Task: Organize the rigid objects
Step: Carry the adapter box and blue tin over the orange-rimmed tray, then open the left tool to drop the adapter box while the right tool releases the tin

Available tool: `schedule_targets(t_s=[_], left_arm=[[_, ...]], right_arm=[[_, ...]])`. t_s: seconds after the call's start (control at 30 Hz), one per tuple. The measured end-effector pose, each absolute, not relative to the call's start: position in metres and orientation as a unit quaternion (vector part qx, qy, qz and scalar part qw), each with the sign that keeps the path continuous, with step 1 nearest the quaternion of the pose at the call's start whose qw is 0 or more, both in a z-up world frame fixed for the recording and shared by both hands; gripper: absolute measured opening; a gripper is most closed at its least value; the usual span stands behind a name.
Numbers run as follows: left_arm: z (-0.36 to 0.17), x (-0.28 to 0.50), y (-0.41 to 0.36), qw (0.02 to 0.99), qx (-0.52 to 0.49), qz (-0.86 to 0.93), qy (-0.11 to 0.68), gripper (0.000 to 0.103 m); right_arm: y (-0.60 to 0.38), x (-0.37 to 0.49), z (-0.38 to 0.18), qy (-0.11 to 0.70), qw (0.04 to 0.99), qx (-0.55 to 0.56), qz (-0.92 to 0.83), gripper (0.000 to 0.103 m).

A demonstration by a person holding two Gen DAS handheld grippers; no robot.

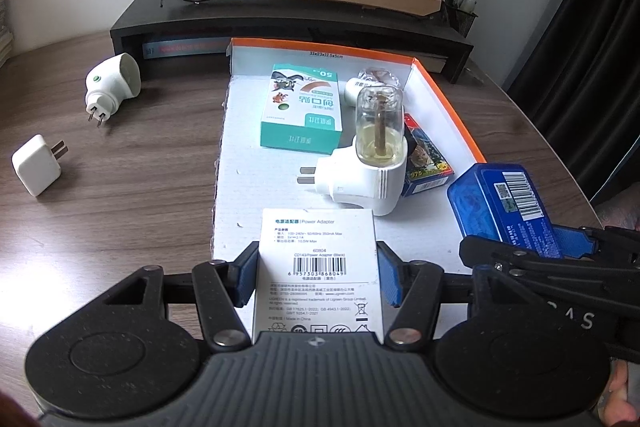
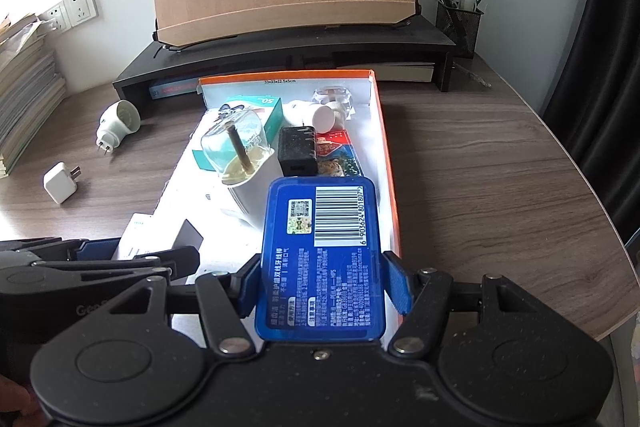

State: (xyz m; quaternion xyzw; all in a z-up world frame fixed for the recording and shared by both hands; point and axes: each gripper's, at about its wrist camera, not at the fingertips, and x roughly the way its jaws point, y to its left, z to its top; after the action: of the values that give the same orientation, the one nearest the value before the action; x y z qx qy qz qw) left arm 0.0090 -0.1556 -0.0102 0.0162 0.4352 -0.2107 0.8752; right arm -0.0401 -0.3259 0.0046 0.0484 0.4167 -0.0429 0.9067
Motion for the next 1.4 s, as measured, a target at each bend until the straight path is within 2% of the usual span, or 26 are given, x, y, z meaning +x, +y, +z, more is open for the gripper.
schedule_targets(t_s=[0.53, 0.9, 0.97, 1.0, 1.27, 1.4], left_arm=[[-0.015, 0.013, -0.155, 0.871, 0.011, -0.207, 0.445, 0.059], [-0.020, 0.017, -0.160, 0.859, -0.005, -0.232, 0.456, 0.059], [-0.020, 0.015, -0.162, 0.856, -0.008, -0.243, 0.455, 0.065], [-0.019, 0.014, -0.161, 0.857, -0.009, -0.246, 0.453, 0.072], [-0.006, 0.019, -0.132, 0.881, -0.023, -0.209, 0.424, 0.076], [-0.002, 0.025, -0.099, 0.897, -0.020, -0.174, 0.406, 0.083]], right_arm=[[-0.328, -0.034, -0.003, 0.427, 0.902, 0.054, -0.036, 0.075], [-0.340, -0.038, 0.010, 0.395, 0.914, 0.061, -0.064, 0.077], [-0.342, -0.040, 0.015, 0.384, 0.918, 0.063, -0.072, 0.077], [-0.342, -0.041, 0.017, 0.379, 0.920, 0.063, -0.074, 0.077], [-0.322, -0.041, 0.031, 0.351, 0.933, 0.060, -0.056, 0.077], [-0.299, -0.034, 0.034, 0.346, 0.936, 0.053, -0.033, 0.078]])
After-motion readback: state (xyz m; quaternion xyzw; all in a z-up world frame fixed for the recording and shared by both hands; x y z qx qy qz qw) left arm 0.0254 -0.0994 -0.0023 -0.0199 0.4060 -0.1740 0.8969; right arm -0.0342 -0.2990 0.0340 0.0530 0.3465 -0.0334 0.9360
